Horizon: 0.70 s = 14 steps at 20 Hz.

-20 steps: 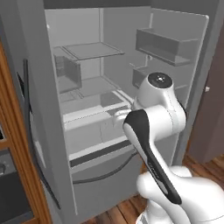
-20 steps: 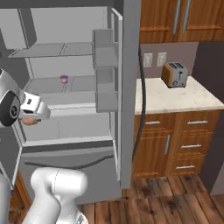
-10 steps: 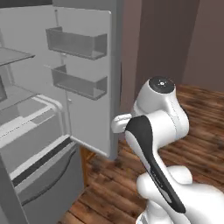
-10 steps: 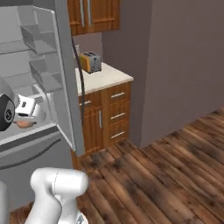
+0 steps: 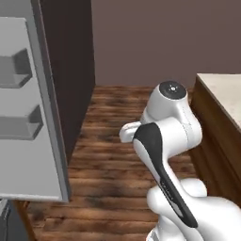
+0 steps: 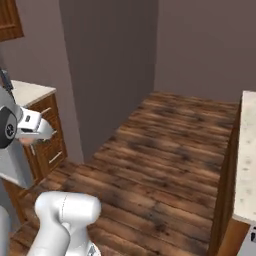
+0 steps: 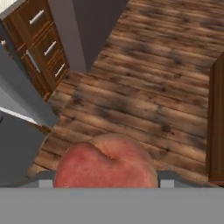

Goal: Pick the peach and orange from the fridge and place them on the plate next to the blender to make a fruit smoothie.

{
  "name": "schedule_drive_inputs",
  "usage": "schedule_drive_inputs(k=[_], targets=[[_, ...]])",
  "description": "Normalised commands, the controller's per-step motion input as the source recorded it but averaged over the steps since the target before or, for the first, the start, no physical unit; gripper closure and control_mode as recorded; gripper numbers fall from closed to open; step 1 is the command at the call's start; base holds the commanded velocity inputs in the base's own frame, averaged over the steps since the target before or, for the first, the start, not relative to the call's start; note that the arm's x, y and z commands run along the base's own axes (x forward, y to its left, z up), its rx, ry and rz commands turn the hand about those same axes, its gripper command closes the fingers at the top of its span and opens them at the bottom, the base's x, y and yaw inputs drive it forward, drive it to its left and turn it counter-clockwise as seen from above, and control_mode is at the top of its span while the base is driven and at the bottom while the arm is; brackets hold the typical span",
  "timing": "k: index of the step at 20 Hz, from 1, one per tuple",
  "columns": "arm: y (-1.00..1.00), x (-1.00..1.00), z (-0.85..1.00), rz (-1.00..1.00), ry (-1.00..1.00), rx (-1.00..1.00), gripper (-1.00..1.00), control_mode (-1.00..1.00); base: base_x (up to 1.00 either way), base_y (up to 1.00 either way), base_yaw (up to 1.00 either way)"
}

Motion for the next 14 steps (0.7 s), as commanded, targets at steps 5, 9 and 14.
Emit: schedule_drive_inputs(k=[5,9,14], targets=[[0.00,0.00,0.00,0.00,0.00,0.00,1.00,1.00,-0.17,-0.53,-0.74],[0.00,0.00,0.00,0.00,0.00,0.00,1.00,1.00,0.00,-0.86,-0.70],[0.00,0.00,0.00,0.00,0.00,0.00,1.00,1.00,0.11,-1.00,-0.59]])
